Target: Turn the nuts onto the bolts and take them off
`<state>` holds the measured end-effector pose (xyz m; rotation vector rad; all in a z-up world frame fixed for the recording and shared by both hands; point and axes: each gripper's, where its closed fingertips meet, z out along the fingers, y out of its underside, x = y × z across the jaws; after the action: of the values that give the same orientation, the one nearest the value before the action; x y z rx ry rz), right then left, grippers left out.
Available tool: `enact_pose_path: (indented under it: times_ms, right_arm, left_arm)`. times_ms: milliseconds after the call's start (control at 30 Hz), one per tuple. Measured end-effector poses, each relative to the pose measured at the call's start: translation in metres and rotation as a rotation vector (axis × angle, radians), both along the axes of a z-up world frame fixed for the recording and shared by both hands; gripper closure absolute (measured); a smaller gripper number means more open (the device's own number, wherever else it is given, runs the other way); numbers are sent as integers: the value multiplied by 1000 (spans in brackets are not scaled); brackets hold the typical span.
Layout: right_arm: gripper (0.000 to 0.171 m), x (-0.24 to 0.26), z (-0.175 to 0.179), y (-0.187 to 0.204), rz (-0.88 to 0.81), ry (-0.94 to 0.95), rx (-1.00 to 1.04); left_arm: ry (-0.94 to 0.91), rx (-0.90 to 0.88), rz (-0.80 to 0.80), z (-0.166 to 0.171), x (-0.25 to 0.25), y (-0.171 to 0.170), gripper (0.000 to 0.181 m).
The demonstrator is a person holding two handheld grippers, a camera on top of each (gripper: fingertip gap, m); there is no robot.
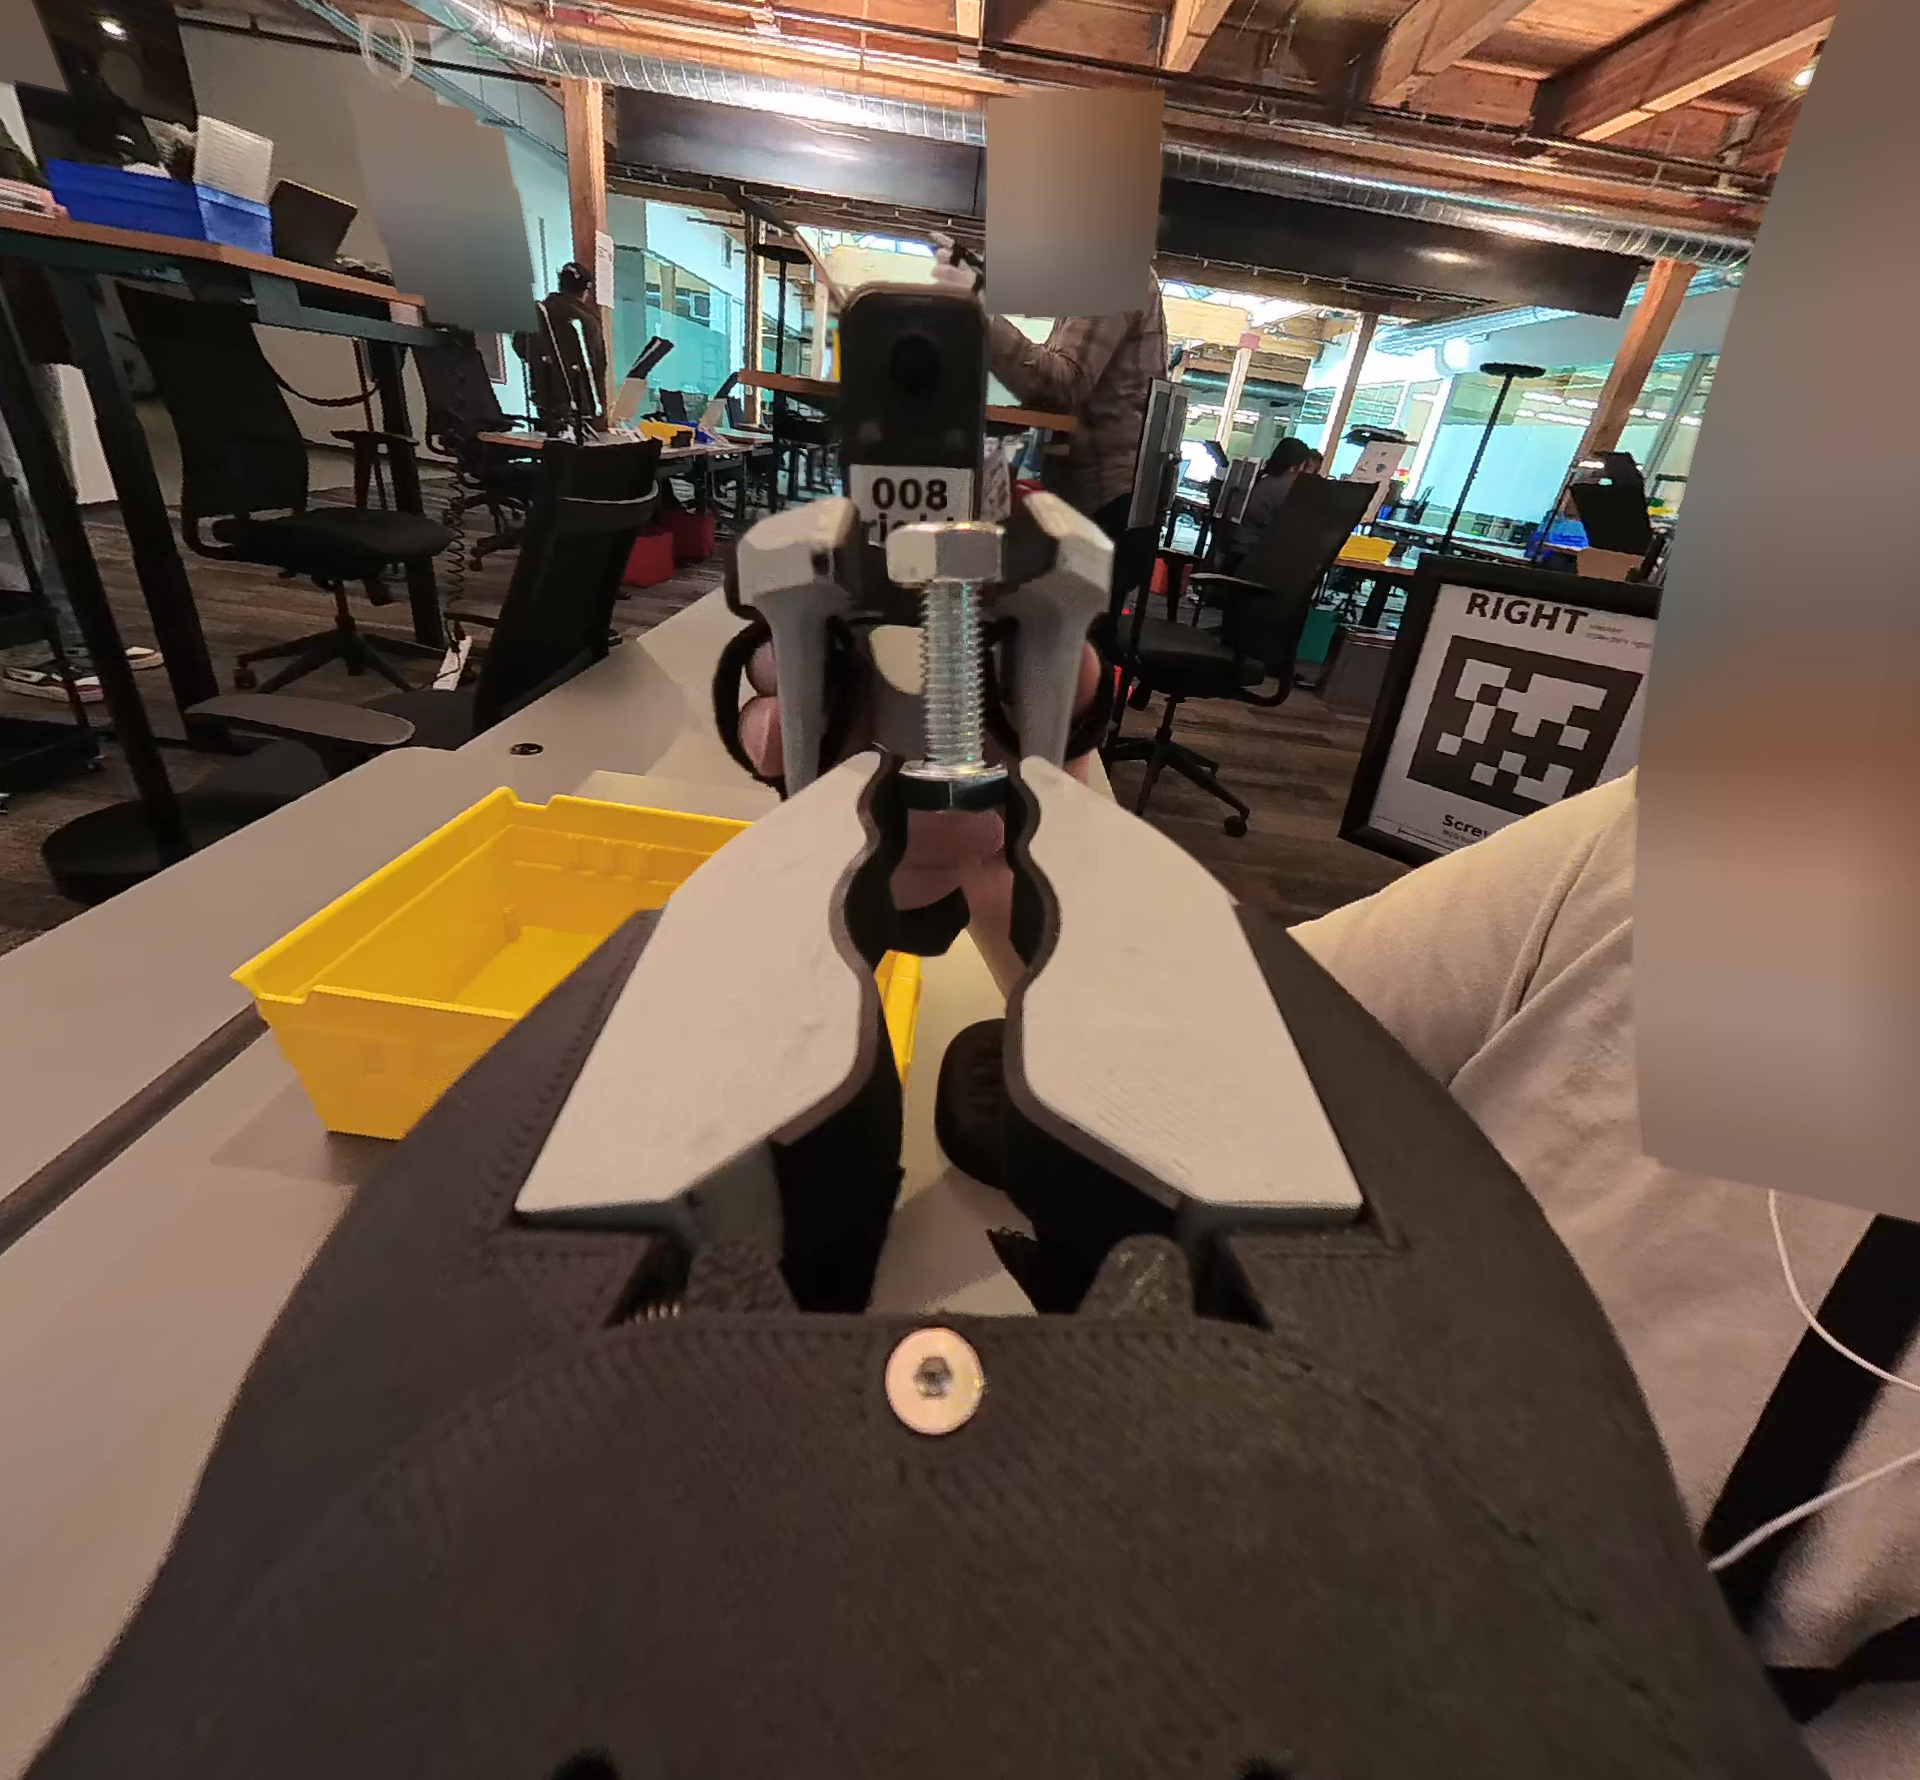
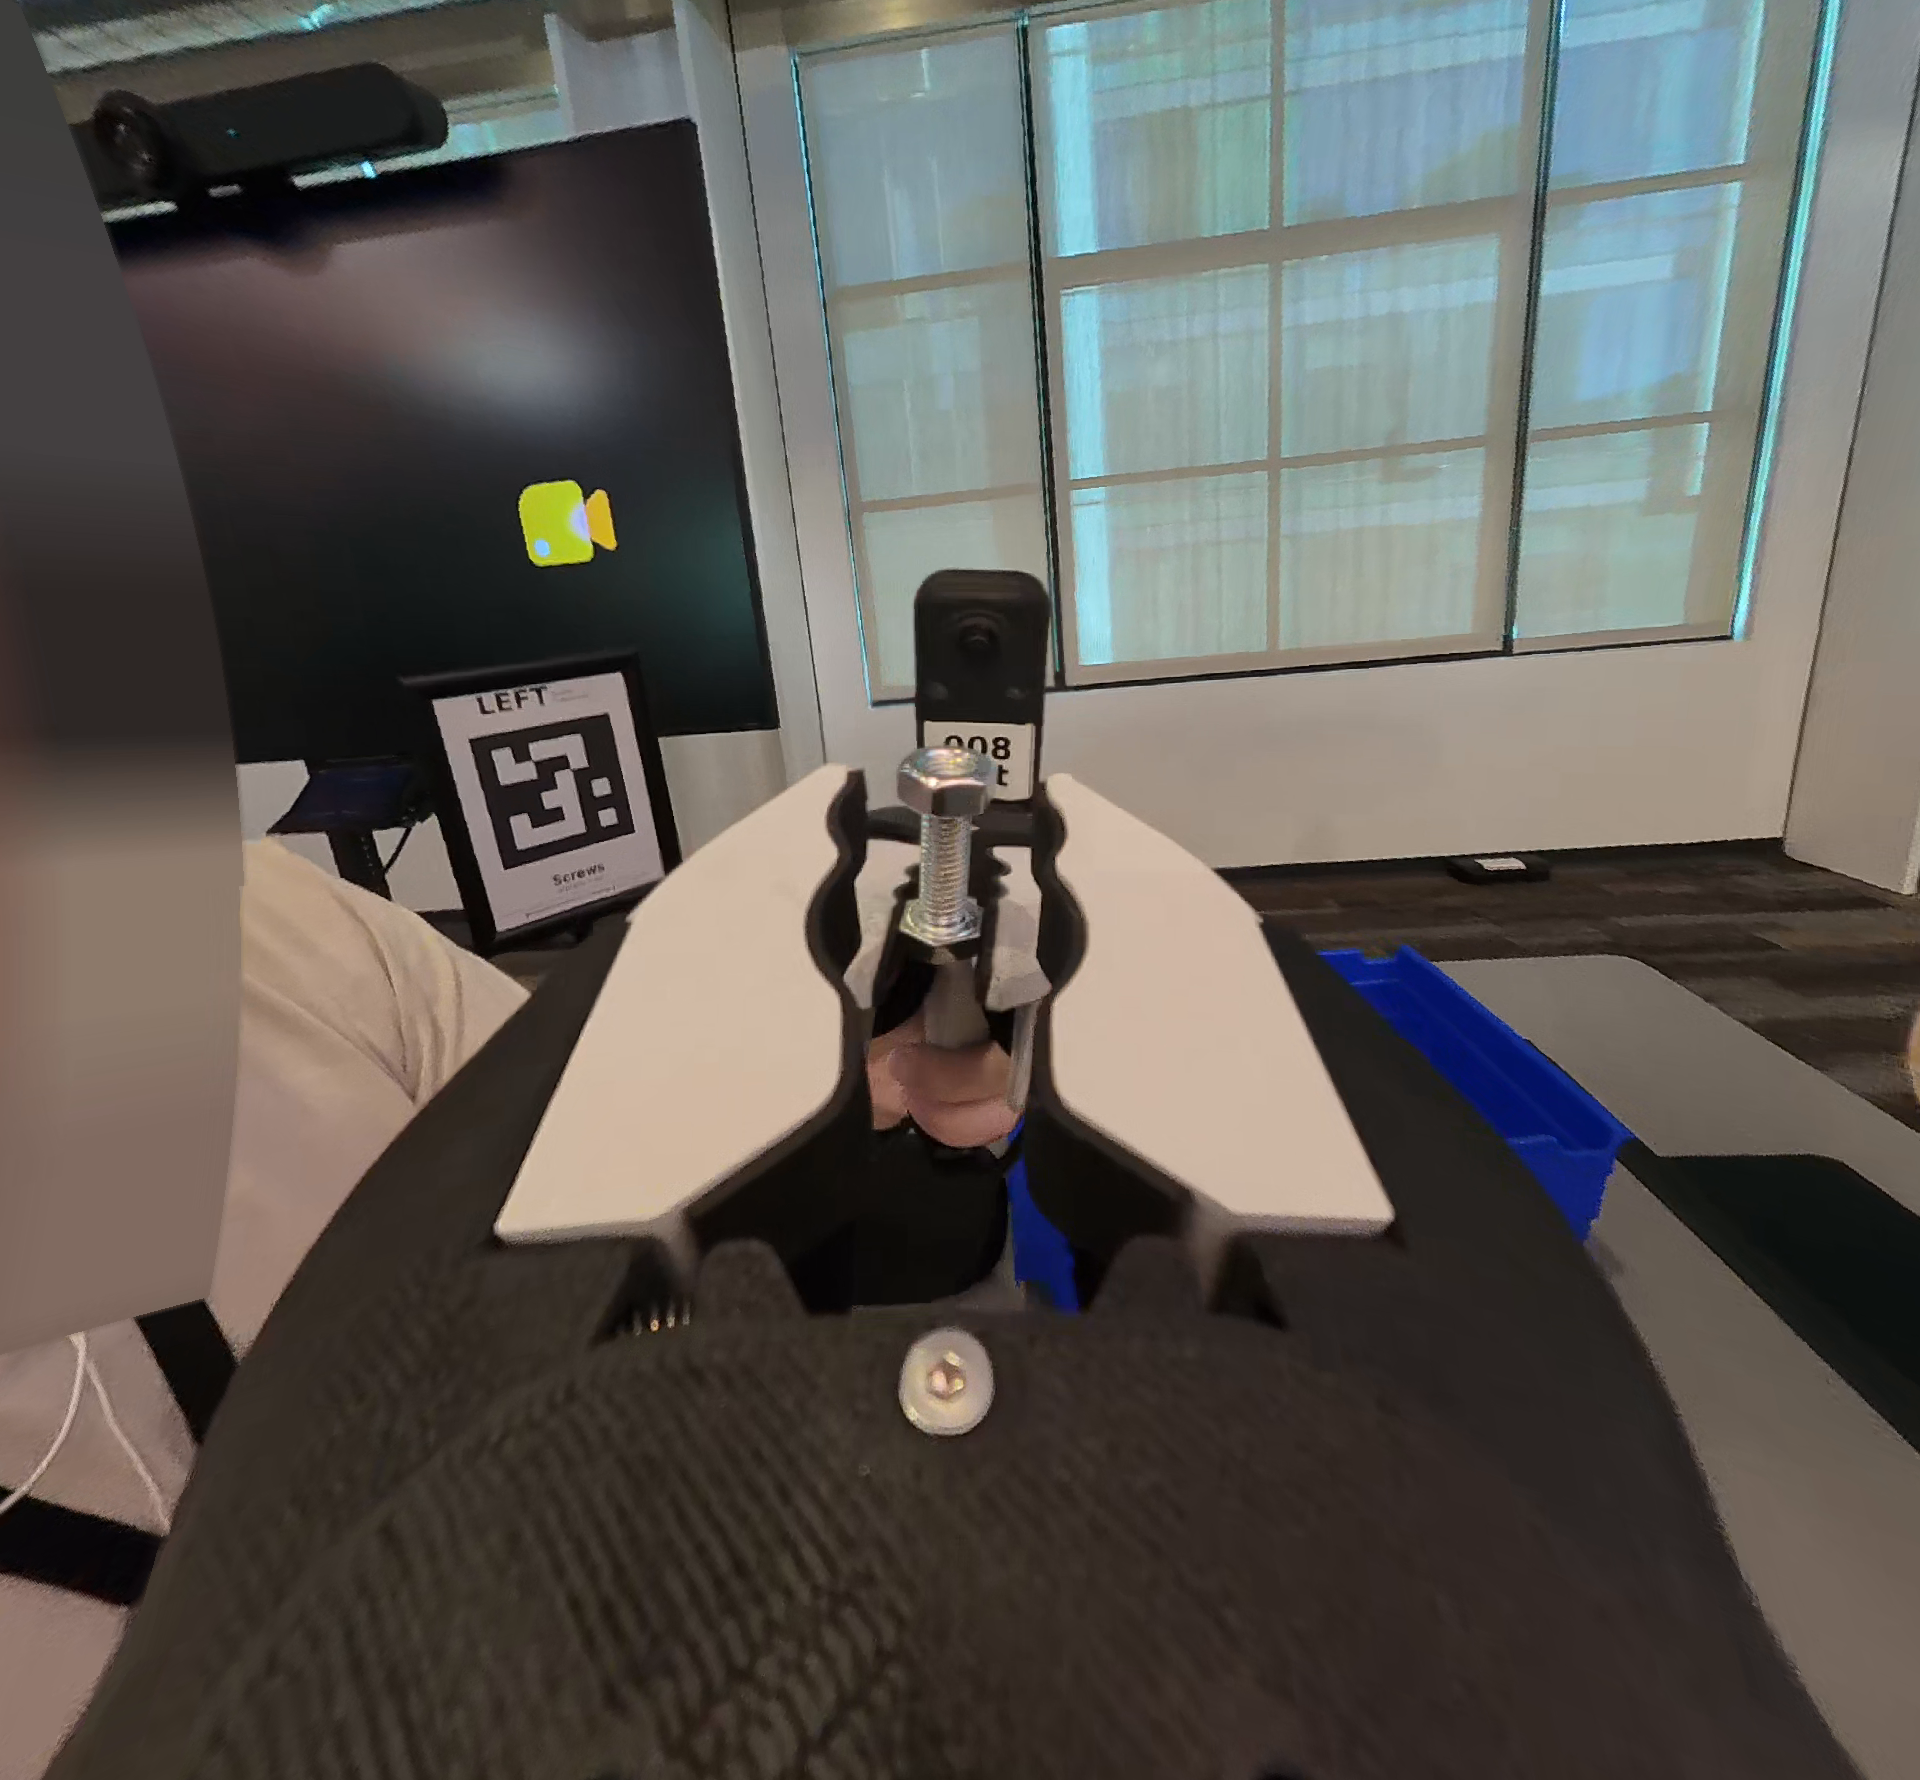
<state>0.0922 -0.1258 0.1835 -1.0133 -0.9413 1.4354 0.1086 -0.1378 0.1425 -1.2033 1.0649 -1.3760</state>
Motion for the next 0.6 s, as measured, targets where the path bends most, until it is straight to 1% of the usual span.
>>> enact_pose_path:
  times_ms: [67, 133, 233, 367, 433, 600]
  right_arm:
    - [140, -1, -2, 3, -22, -8, 9]
    - [139, 2, -2, 7, -2, 6, -14]
    - [144, 8, -2, 17, -19, 35, -55]
    - [142, 4, 2, 2, 26, 38, -26]
    - [140, -1, 2, -2, 14, 21, -4]
    - [140, 4, 0, 8, 5, 31, -34]
  left_arm:
    - [3, 4, -8, -1, 2, -2, 164]
    - [-2, 1, -6, 0, 1, -2, 164]
    - [-30, -25, -46, 5, -2, -6, 164]
    - [-15, -7, -21, 4, -2, -4, 164]
    - [-12, -10, -30, 3, -1, -5, 164]
    - [-16, -9, -32, 3, 0, -6, 164]
